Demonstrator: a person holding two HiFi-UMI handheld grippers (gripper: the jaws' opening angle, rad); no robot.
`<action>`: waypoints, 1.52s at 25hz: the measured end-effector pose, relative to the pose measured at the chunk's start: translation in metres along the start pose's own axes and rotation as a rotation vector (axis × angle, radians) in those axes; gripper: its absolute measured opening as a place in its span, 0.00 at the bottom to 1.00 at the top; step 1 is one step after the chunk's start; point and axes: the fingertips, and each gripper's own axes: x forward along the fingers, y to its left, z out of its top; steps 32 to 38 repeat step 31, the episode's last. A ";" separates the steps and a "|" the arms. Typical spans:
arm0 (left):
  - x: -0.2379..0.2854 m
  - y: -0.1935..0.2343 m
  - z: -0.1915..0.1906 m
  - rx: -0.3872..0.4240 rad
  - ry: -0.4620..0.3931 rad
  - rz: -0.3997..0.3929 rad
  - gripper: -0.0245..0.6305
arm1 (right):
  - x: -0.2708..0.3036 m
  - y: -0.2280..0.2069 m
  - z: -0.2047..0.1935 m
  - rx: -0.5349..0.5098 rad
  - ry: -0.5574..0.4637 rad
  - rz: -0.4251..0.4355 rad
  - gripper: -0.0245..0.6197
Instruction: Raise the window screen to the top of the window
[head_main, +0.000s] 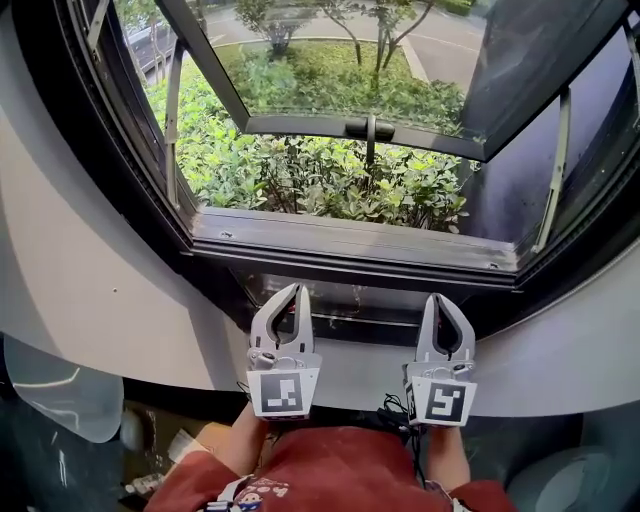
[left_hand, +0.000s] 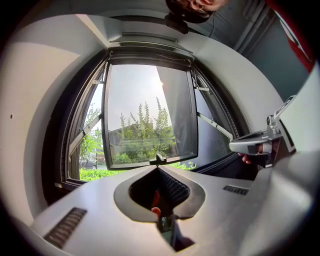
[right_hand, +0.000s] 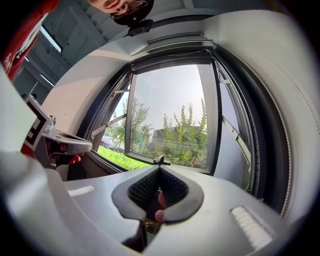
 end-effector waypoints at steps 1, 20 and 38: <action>0.000 -0.001 0.001 0.009 -0.001 -0.002 0.05 | 0.000 0.000 0.001 -0.001 -0.001 0.001 0.05; -0.002 -0.003 0.006 0.012 -0.018 0.004 0.05 | -0.003 -0.001 0.008 -0.029 -0.023 -0.006 0.05; -0.001 -0.005 0.006 0.011 -0.018 0.002 0.05 | -0.003 -0.004 0.009 -0.036 -0.028 -0.013 0.05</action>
